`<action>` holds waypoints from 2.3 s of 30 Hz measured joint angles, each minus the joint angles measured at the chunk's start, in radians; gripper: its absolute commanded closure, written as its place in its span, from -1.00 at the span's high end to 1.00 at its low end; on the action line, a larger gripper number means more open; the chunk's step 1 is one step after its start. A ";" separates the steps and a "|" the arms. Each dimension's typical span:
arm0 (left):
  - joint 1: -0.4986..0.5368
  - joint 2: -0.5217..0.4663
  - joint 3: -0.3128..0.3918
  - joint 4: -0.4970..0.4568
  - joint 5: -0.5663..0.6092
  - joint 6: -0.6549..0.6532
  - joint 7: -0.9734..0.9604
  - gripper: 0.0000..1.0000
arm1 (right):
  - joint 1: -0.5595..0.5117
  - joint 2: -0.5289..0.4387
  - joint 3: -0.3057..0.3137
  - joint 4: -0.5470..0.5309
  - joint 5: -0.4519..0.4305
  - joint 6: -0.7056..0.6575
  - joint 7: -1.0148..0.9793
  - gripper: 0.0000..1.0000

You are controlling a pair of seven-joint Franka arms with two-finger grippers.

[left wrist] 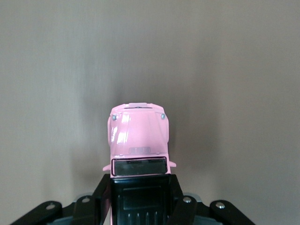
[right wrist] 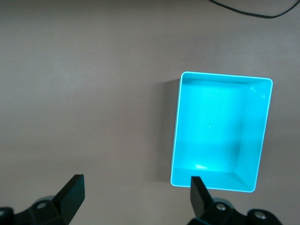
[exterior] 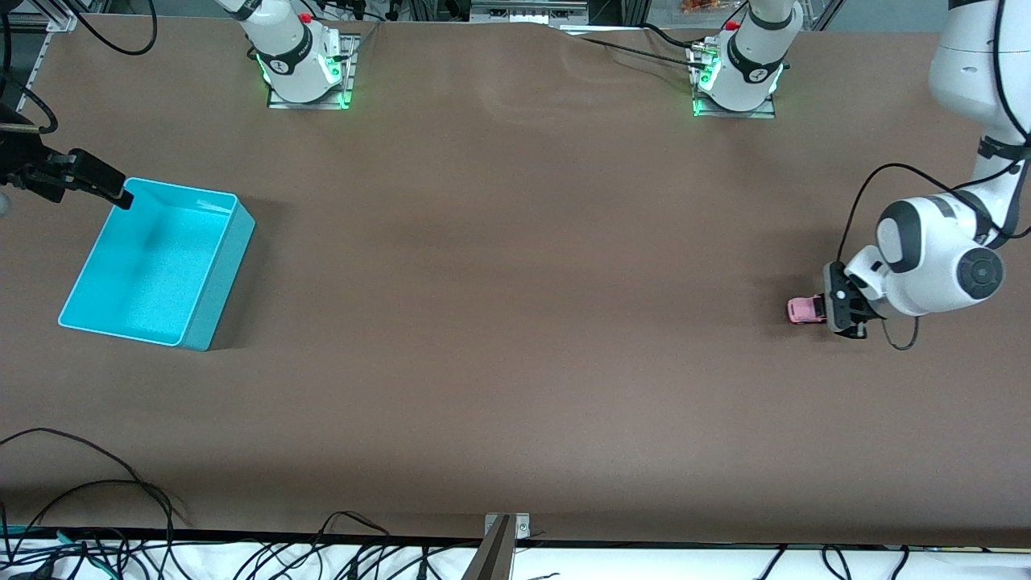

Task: Wind and store pink jeep toy

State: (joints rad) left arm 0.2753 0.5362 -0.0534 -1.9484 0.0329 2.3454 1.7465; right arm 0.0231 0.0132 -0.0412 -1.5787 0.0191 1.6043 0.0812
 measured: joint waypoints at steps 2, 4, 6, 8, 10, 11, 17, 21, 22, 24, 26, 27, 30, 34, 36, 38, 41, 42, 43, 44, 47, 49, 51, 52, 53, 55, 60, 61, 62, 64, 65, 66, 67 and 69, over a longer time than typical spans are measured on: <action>0.025 0.004 0.000 0.007 0.000 0.000 0.022 -1.00 | 0.000 0.000 0.000 0.000 0.000 0.000 0.000 1.00; 0.051 0.009 0.000 0.017 0.000 -0.001 0.052 -1.00 | 0.000 0.000 0.000 0.000 0.000 0.000 0.000 1.00; 0.076 0.015 0.000 0.026 0.000 -0.001 0.083 -1.00 | 0.000 0.000 0.000 0.000 0.000 0.000 0.000 1.00; 0.101 0.022 0.000 0.038 0.000 -0.001 0.115 -1.00 | 0.000 0.000 0.000 0.000 0.000 0.000 0.000 1.00; 0.125 0.029 0.001 0.049 0.000 -0.002 0.141 -1.00 | 0.000 0.000 0.000 0.000 0.000 0.000 0.000 1.00; 0.136 0.032 0.001 0.055 0.000 -0.002 0.151 -1.00 | 0.000 0.000 0.000 0.000 0.000 0.000 0.000 1.00; 0.185 0.050 0.001 0.084 0.000 -0.005 0.189 -1.00 | 0.000 0.000 0.000 0.000 0.000 0.000 0.000 1.00; 0.206 0.061 0.005 0.105 0.000 -0.010 0.219 -1.00 | 0.000 0.000 0.000 0.000 0.000 0.000 0.000 1.00; 0.209 0.063 0.008 0.109 0.000 -0.010 0.226 -1.00 | 0.000 0.000 0.000 0.000 0.000 0.000 0.000 1.00; 0.213 0.068 0.016 0.117 0.000 -0.010 0.241 -1.00 | 0.000 0.000 0.000 0.000 0.000 0.000 0.000 1.00; 0.215 0.072 0.024 0.124 0.000 -0.010 0.251 -1.00 | 0.000 0.000 0.000 0.000 0.000 0.000 0.000 1.00; 0.216 0.074 0.028 0.128 0.000 -0.010 0.257 -1.00 | 0.000 0.000 0.000 0.000 0.000 0.000 0.000 1.00; 0.219 0.080 0.039 0.138 0.000 -0.009 0.271 -1.00 | 0.000 0.000 0.000 0.000 0.000 0.000 0.000 1.00; 0.229 0.088 0.048 0.152 0.000 -0.009 0.292 -1.00 | 0.000 0.000 0.000 0.000 0.000 0.000 0.000 1.00; 0.236 0.092 0.050 0.158 0.000 -0.009 0.301 -1.00 | 0.000 0.000 0.000 0.000 0.000 0.000 0.000 1.00; 0.245 0.096 0.050 0.166 0.000 -0.009 0.311 -1.00 | 0.000 0.000 0.000 0.000 0.000 0.000 0.000 1.00; 0.254 0.102 0.051 0.175 0.000 -0.009 0.327 -1.00 | 0.000 0.000 0.000 0.000 0.000 0.000 0.000 1.00; 0.257 0.104 0.052 0.178 0.000 -0.009 0.329 -1.00 | 0.000 0.000 0.000 0.000 0.000 0.000 0.000 1.00; 0.259 0.105 0.052 0.180 0.000 -0.009 0.331 -1.00 | 0.000 0.000 0.000 0.000 0.000 0.000 0.000 1.00; 0.263 0.106 0.052 0.182 0.000 -0.009 0.334 -1.00 | 0.000 0.000 0.000 0.000 0.000 0.000 0.000 1.00; 0.269 0.110 0.052 0.188 0.000 -0.009 0.340 -0.66 | 0.000 0.000 0.000 0.000 0.000 0.000 0.000 1.00; 0.272 0.111 0.052 0.191 0.000 -0.009 0.340 0.34 | 0.000 0.000 0.000 0.000 0.000 0.000 0.000 1.00; 0.273 0.112 0.052 0.193 0.000 -0.010 0.340 1.00 | 0.000 0.000 0.000 0.000 0.000 0.000 0.000 1.00; 0.274 0.113 0.052 0.195 0.000 -0.013 0.340 1.00 | 0.000 0.000 0.000 0.000 0.000 0.000 0.000 1.00; 0.274 0.116 0.053 0.196 0.000 -0.019 0.341 1.00 | 0.000 0.000 0.000 0.000 0.000 0.000 0.000 1.00; 0.276 0.128 0.058 0.199 0.000 -0.040 0.341 1.00 | 0.000 0.000 0.000 0.000 0.000 0.000 0.000 1.00; 0.280 0.155 0.056 0.267 0.000 -0.114 0.343 1.00 | 0.000 0.000 0.000 0.000 0.000 0.000 0.000 1.00; 0.280 0.155 0.055 0.272 0.000 -0.121 0.343 1.00 | 0.000 0.000 0.000 0.000 0.000 0.000 0.000 1.00; 0.279 0.155 0.055 0.280 0.000 -0.134 0.342 1.00 | 0.000 0.000 0.000 0.000 0.000 0.000 0.000 1.00; 0.277 0.155 0.054 0.299 0.000 -0.165 0.340 1.00 | 0.000 0.000 0.000 0.000 0.000 0.000 0.000 1.00; 0.276 0.154 0.053 0.311 0.000 -0.184 0.338 1.00 | 0.000 0.000 0.000 0.000 0.000 0.000 0.000 1.00; 0.274 0.154 0.053 0.325 0.000 -0.205 0.336 1.00 | 0.000 0.000 0.000 0.000 0.000 0.000 0.000 1.00; 0.270 0.152 0.053 0.347 0.000 -0.238 0.330 1.00 | 0.000 0.000 0.000 0.000 0.000 0.000 0.000 1.00; 0.264 0.147 0.052 0.384 0.000 -0.295 0.313 1.00 | 0.000 0.000 0.000 0.000 0.000 0.000 0.000 1.00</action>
State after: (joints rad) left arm 0.5392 0.6831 -0.0013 -1.5640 0.0328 2.0501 2.0598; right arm 0.0235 0.0132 -0.0408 -1.5788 0.0191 1.6042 0.0812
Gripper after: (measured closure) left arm 0.000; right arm 0.000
